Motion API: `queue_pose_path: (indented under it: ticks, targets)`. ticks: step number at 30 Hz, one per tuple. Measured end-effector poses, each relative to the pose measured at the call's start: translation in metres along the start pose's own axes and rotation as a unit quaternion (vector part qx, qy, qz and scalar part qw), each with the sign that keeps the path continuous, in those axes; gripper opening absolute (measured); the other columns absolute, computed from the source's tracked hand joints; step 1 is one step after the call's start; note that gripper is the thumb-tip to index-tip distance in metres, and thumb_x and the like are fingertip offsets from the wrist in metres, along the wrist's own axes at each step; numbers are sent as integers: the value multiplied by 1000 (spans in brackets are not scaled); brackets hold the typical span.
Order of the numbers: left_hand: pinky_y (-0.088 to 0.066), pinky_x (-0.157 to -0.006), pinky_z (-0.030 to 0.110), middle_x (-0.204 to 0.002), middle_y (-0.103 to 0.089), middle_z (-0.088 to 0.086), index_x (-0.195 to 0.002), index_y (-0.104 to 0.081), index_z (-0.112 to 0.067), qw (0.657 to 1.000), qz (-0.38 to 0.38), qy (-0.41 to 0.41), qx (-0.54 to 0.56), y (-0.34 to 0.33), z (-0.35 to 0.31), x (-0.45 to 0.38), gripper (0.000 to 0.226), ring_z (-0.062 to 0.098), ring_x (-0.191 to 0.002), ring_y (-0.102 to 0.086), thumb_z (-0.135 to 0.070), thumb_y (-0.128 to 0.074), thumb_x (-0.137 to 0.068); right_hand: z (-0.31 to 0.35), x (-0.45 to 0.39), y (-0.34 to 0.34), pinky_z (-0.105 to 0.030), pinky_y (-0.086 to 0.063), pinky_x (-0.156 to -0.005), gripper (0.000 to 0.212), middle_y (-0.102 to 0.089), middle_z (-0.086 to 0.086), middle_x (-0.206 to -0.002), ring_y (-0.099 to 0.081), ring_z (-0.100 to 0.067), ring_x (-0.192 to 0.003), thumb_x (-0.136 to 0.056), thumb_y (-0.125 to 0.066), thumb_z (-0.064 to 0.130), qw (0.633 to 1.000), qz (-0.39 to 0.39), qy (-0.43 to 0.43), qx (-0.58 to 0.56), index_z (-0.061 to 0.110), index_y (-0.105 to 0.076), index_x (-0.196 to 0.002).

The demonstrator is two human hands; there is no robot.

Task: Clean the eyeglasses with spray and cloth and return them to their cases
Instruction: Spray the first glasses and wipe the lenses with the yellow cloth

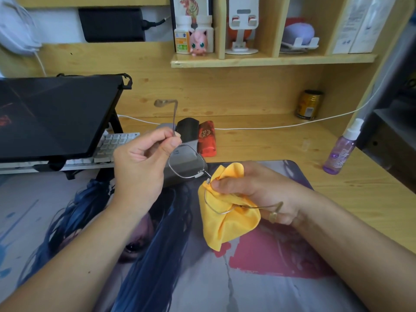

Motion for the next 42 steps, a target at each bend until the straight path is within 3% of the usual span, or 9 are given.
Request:
queue_pose_path:
  ticks: [5,13,16,19,24,33,36,40,42]
  targets:
    - [-48,-82,17,-82,-73,-16,-91,-73,-21,1000,17,-14,-3,-1,-2,0,19,3,-81,-64,-2,-70,-90,0,1,2,-33,-54,-63,25,-70,-6,-75,-68,-20,-69,-94,-63,9,1000,15,-13,5,18,-73,-72]
    - [-50,-85,21,-86,-74,-15,-93,-74,-21,1000,5,-12,-9,5,0,-3,17,6,-85,-65,-5,-71,-90,1,3,3,-30,-57,-59,13,-72,-8,-82,-71,-22,-72,-93,-60,-1,998,50,-36,-3,8,-71,-93]
    - [-49,-84,19,-85,-74,-15,-93,-74,-21,1000,8,-16,-6,2,-2,-1,17,5,-84,-65,-4,-70,-91,-4,-2,5,-39,-55,-71,13,-70,-9,-84,-68,-25,-77,-85,-69,10,999,20,-26,4,10,-70,-98]
    - [-49,-82,17,-82,-73,-16,-93,-73,-20,1000,13,-15,0,-3,-5,3,19,3,-82,-64,-2,-70,-90,-5,-4,3,-53,-45,-79,3,-68,-8,-79,-63,-31,-79,-81,-71,15,1000,-11,-27,11,18,-72,-80]
    - [-49,-82,18,-83,-73,-17,-92,-73,-19,1000,14,-15,5,-1,-3,2,17,2,-82,-64,-2,-70,-90,-6,-4,3,-40,-52,-77,6,-70,-10,-84,-67,-25,-79,-93,-64,7,999,-34,-25,-10,8,-69,-90]
    - [-48,-83,19,-85,-73,-17,-94,-73,-21,1000,10,-26,-5,3,-1,-3,16,2,-84,-64,-5,-70,-91,-3,-4,10,-38,-53,-78,19,-69,-8,-80,-66,-22,-75,-97,-60,13,994,-85,-11,-70,10,-70,-81]
    - [-47,-82,17,-83,-72,-21,-93,-72,-21,999,0,-30,-17,6,-1,-5,16,-2,-82,-63,-5,-70,-92,-5,-5,13,-48,-51,-90,16,-72,-11,-90,-66,-29,-90,-97,-62,17,997,-36,2,-63,6,-72,-91]
    - [-48,-82,18,-83,-72,-19,-91,-72,-22,999,5,-33,-31,6,0,-5,17,1,-82,-63,-5,-70,-91,-9,-3,13,-47,-53,-87,30,-67,-22,-106,-66,-38,-99,-87,-65,-3,995,89,-51,-9,-4,-62,-117]
    - [-48,-83,20,-83,-72,-19,-90,-72,-24,999,14,-37,-33,3,-1,-3,19,4,-83,-64,-4,-71,-90,-11,-2,13,-41,-56,-82,31,-68,-20,-103,-68,-35,-95,-84,-65,-11,990,120,-77,9,-1,-64,-113]
Point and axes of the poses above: each hand's wrist, its own x-axis away from the middle knuckle, its own y-axis out of the back of the hand, z = x × y, the point moved 4 cm from there along -x, towards the middle knuckle
